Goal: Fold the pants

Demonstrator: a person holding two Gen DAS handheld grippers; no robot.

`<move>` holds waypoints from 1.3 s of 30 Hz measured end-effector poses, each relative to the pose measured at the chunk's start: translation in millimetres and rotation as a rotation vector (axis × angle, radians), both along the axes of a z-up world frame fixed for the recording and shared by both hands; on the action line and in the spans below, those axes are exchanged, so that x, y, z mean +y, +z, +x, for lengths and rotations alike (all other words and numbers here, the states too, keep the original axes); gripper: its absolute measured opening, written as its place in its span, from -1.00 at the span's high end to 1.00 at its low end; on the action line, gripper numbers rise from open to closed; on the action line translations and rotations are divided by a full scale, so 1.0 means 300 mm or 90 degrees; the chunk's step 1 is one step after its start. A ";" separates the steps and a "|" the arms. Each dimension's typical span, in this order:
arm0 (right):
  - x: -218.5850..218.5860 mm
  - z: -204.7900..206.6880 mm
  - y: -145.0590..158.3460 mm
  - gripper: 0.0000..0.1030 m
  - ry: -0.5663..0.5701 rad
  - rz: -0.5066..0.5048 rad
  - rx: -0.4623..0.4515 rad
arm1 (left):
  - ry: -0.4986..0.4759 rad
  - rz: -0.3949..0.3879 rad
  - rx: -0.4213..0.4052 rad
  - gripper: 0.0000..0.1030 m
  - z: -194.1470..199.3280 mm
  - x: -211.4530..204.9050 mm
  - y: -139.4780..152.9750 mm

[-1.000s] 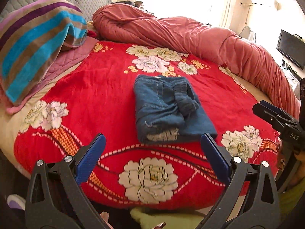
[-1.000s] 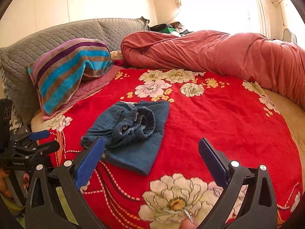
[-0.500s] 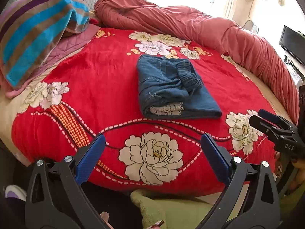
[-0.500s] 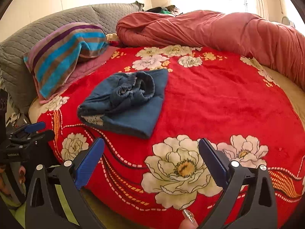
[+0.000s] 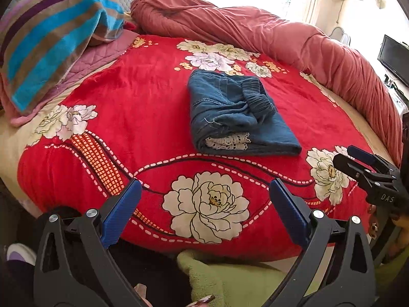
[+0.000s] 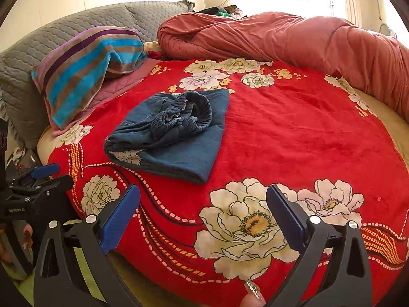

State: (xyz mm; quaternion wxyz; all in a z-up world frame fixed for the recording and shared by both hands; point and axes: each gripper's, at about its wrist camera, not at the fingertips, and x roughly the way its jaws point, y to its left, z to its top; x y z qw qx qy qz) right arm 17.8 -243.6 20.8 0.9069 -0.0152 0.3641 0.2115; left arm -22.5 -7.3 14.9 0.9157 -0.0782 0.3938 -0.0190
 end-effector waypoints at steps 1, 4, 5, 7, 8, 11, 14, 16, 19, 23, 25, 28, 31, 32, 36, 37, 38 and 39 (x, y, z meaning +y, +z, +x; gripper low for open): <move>-0.001 -0.001 0.001 -0.91 -0.001 -0.001 -0.001 | 0.001 0.001 0.000 -0.81 -0.001 0.001 0.001; -0.006 -0.001 0.006 -0.91 -0.004 -0.004 -0.006 | 0.002 0.001 0.000 -0.81 -0.005 0.005 0.005; -0.009 -0.001 0.008 -0.91 -0.005 -0.004 -0.007 | 0.003 0.002 -0.001 -0.81 -0.004 0.002 0.005; -0.013 0.000 0.011 -0.91 -0.007 -0.003 -0.008 | 0.002 0.002 0.000 -0.81 -0.004 0.002 0.004; -0.015 -0.001 0.012 -0.91 -0.008 -0.002 -0.008 | 0.002 0.001 0.000 -0.81 -0.004 0.002 0.005; -0.018 0.000 0.014 -0.91 -0.007 -0.004 -0.009 | 0.002 0.002 0.000 -0.81 -0.005 0.002 0.005; -0.019 -0.001 0.014 -0.91 -0.007 -0.002 -0.008 | 0.003 0.002 0.000 -0.81 -0.006 0.003 0.008; -0.017 -0.001 0.013 -0.91 -0.006 -0.003 -0.007 | 0.002 0.004 0.001 -0.81 -0.005 0.002 0.007; -0.018 0.000 0.016 -0.91 -0.004 -0.003 -0.007 | 0.003 0.005 0.001 -0.81 -0.006 -0.001 0.010; -0.017 -0.001 0.017 -0.91 -0.004 -0.003 -0.007 | 0.004 0.002 0.001 -0.81 -0.007 0.001 0.010; -0.017 -0.001 0.016 -0.91 -0.004 -0.003 -0.006 | 0.004 -0.001 0.001 -0.82 -0.006 0.000 0.012; -0.016 -0.001 0.018 -0.91 -0.003 -0.003 -0.005 | 0.003 -0.003 0.002 -0.81 -0.006 -0.001 0.013; -0.014 -0.003 0.018 -0.91 -0.004 -0.004 -0.005 | 0.003 -0.001 0.002 -0.81 -0.006 -0.002 0.012; -0.013 -0.003 0.017 -0.91 -0.004 -0.003 -0.005 | 0.004 0.000 0.002 -0.81 -0.007 -0.002 0.013; -0.012 -0.003 0.017 -0.91 -0.005 -0.003 -0.004 | 0.010 0.005 0.007 -0.82 -0.006 -0.005 0.009; -0.012 -0.003 0.017 -0.91 -0.004 -0.003 -0.003 | 0.011 0.007 0.007 -0.81 -0.006 -0.009 0.005; -0.012 -0.003 0.016 -0.91 -0.005 -0.005 -0.004 | 0.012 0.008 0.009 -0.81 -0.005 -0.008 0.005; -0.013 -0.002 0.017 -0.91 -0.004 -0.003 -0.004 | 0.012 0.009 0.009 -0.81 -0.005 -0.010 0.005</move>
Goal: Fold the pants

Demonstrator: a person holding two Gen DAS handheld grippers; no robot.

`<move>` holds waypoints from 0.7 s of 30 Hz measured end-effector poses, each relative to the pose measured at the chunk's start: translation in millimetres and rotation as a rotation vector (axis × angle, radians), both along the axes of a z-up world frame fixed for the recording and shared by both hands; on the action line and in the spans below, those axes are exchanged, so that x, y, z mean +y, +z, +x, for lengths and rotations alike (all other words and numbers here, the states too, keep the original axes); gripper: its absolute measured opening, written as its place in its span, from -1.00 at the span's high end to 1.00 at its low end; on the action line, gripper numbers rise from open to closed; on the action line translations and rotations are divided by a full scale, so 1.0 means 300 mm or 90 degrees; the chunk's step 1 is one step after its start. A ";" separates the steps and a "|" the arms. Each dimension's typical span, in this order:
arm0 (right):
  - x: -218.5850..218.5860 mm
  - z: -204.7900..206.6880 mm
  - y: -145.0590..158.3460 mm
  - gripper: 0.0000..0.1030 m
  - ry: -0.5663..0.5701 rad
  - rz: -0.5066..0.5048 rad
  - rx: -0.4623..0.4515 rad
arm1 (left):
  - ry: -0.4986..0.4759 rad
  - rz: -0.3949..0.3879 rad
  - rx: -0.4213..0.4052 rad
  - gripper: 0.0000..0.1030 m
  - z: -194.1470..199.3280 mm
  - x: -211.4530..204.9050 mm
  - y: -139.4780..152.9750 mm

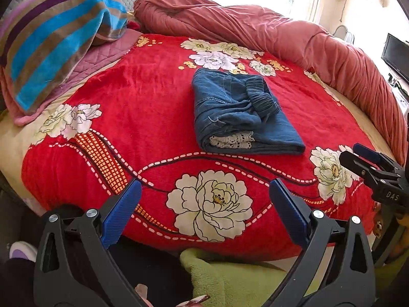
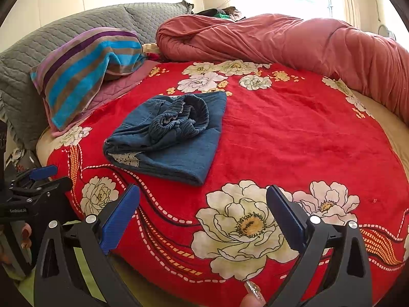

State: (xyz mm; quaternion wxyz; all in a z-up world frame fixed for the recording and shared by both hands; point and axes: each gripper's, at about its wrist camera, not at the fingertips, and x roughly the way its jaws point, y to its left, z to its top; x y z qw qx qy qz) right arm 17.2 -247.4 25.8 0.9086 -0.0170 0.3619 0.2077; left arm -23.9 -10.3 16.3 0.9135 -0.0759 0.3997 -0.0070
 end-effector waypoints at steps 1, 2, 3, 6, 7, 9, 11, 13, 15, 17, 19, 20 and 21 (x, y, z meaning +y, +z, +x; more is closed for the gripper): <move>0.000 0.000 0.000 -0.91 0.001 0.001 0.000 | 0.000 0.001 0.000 -0.81 0.000 -0.001 0.000; 0.002 0.000 0.000 -0.91 0.000 0.000 0.000 | 0.000 0.001 0.000 -0.81 -0.001 -0.001 0.000; 0.001 0.000 0.000 -0.91 0.000 0.001 0.000 | 0.001 0.001 0.001 -0.82 -0.001 -0.001 0.000; 0.002 0.000 0.000 -0.91 -0.001 -0.001 0.000 | 0.005 0.004 0.005 -0.81 0.001 -0.001 -0.002; 0.002 0.000 0.000 -0.91 0.000 -0.001 0.000 | 0.007 0.005 0.006 -0.82 0.001 -0.001 -0.002; 0.001 -0.001 0.002 -0.91 -0.001 0.000 0.000 | 0.008 0.005 0.008 -0.81 0.001 -0.001 -0.004; 0.002 0.000 0.001 -0.91 -0.002 0.000 0.000 | 0.007 0.006 0.008 -0.82 0.001 -0.002 -0.003; 0.001 0.000 0.001 -0.91 0.000 0.000 0.000 | 0.005 0.004 0.007 -0.81 0.000 -0.002 -0.003; 0.002 -0.001 0.001 -0.91 -0.001 -0.001 0.001 | 0.004 0.004 0.006 -0.81 -0.002 -0.005 -0.001; 0.001 -0.001 0.001 -0.91 -0.002 -0.002 0.002 | 0.003 0.002 0.008 -0.81 -0.001 -0.004 -0.002; 0.000 0.002 0.000 -0.91 -0.003 -0.002 0.003 | 0.005 0.001 0.011 -0.81 -0.002 -0.003 -0.004; 0.000 0.003 0.000 -0.91 -0.004 -0.002 0.004 | 0.007 0.002 0.012 -0.81 -0.002 -0.003 -0.005; -0.001 0.004 0.000 -0.91 -0.005 -0.002 0.004 | 0.009 0.003 0.013 -0.81 -0.002 -0.003 -0.005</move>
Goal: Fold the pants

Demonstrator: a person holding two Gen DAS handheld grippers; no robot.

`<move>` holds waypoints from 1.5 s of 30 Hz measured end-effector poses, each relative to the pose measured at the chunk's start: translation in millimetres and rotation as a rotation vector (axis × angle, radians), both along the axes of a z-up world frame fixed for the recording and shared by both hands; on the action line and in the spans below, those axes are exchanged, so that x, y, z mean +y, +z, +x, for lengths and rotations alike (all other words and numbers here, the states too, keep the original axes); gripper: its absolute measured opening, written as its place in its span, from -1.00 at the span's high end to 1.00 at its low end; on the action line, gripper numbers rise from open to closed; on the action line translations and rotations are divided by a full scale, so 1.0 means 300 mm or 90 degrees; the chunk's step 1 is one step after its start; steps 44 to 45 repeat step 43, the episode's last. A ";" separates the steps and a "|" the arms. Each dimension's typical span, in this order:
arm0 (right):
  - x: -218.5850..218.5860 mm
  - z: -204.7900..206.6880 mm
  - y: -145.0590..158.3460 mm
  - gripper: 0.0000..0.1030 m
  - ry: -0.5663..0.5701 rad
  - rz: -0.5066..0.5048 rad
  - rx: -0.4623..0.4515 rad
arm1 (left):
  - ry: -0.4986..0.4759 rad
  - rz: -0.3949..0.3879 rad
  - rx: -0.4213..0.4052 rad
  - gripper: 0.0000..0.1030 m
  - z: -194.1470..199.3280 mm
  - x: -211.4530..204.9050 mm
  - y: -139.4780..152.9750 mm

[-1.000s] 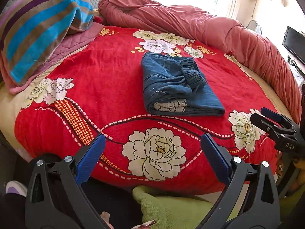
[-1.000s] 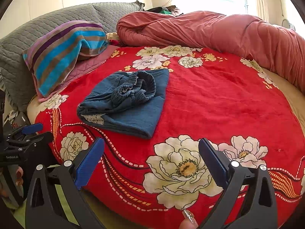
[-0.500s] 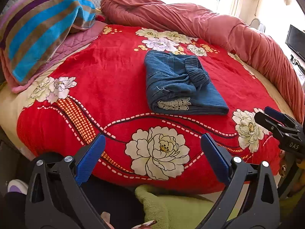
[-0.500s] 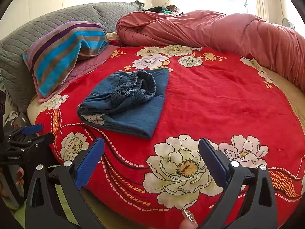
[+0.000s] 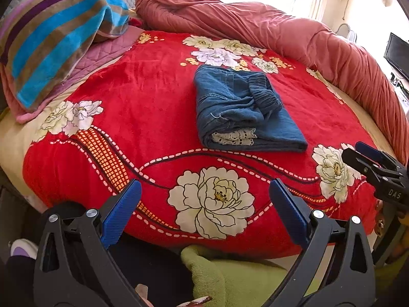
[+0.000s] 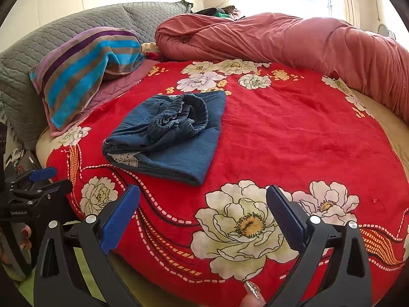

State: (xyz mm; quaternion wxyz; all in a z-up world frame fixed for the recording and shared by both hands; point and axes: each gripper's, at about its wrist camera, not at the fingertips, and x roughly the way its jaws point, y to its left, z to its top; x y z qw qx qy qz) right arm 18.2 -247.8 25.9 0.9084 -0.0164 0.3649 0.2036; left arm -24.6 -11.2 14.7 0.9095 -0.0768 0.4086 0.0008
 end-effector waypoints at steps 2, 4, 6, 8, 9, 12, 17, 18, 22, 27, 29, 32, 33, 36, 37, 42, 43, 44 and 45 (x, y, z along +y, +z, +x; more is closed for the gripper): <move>-0.001 0.004 -0.001 -0.91 0.000 0.000 0.000 | 0.002 -0.001 0.002 -0.81 0.000 0.004 -0.002; -0.002 0.005 -0.002 -0.91 0.000 -0.001 0.001 | 0.004 0.002 0.004 -0.81 0.003 0.002 -0.001; -0.003 0.005 -0.001 -0.91 0.000 0.000 0.001 | 0.005 0.003 0.007 -0.81 0.004 0.002 -0.003; -0.003 0.006 -0.001 -0.91 0.001 -0.001 0.000 | 0.003 0.002 0.009 -0.81 0.003 0.002 -0.005; -0.002 0.005 -0.001 -0.91 0.000 -0.001 0.001 | 0.003 0.001 0.010 -0.81 0.003 0.002 -0.006; -0.011 0.007 -0.004 -0.91 -0.004 -0.002 0.001 | 0.002 -0.002 0.012 -0.81 0.002 0.001 -0.007; -0.032 0.011 -0.010 -0.91 -0.014 -0.003 0.001 | 0.003 0.000 0.013 -0.81 0.002 0.003 -0.007; -0.037 0.013 -0.012 -0.91 -0.017 -0.004 0.001 | 0.003 -0.002 0.014 -0.81 0.002 0.003 -0.008; -0.060 0.024 -0.017 -0.91 -0.028 -0.009 0.003 | 0.002 -0.007 0.025 -0.81 0.011 0.018 -0.012; -0.140 0.067 -0.035 -0.91 -0.071 -0.025 0.007 | 0.036 -0.016 0.043 -0.81 0.045 0.092 -0.031; -0.197 0.094 -0.047 -0.91 -0.101 -0.031 0.012 | 0.064 -0.025 0.047 -0.81 0.075 0.170 -0.037; -0.326 0.147 -0.062 -0.91 -0.167 -0.047 0.020 | 0.106 -0.032 0.046 -0.81 0.139 0.310 -0.046; -0.383 0.170 -0.065 -0.91 -0.196 -0.058 0.019 | 0.125 -0.020 0.051 -0.81 0.166 0.356 -0.050; -0.554 0.245 -0.071 -0.91 -0.282 -0.094 0.015 | 0.224 0.028 0.073 -0.81 0.279 0.550 -0.082; -0.624 0.275 -0.072 -0.91 -0.313 -0.093 0.019 | 0.266 0.033 0.093 -0.81 0.325 0.634 -0.106; -0.957 0.406 -0.083 -0.91 -0.470 -0.072 0.046 | 0.352 0.021 0.130 -0.81 0.475 0.870 -0.173; -1.017 0.436 -0.091 -0.91 -0.499 -0.075 0.055 | 0.369 0.024 0.129 -0.82 0.508 0.909 -0.182; -1.017 0.436 -0.091 -0.91 -0.499 -0.075 0.055 | 0.369 0.024 0.129 -0.82 0.508 0.909 -0.182; -1.017 0.436 -0.091 -0.91 -0.499 -0.075 0.055 | 0.369 0.024 0.129 -0.82 0.508 0.909 -0.182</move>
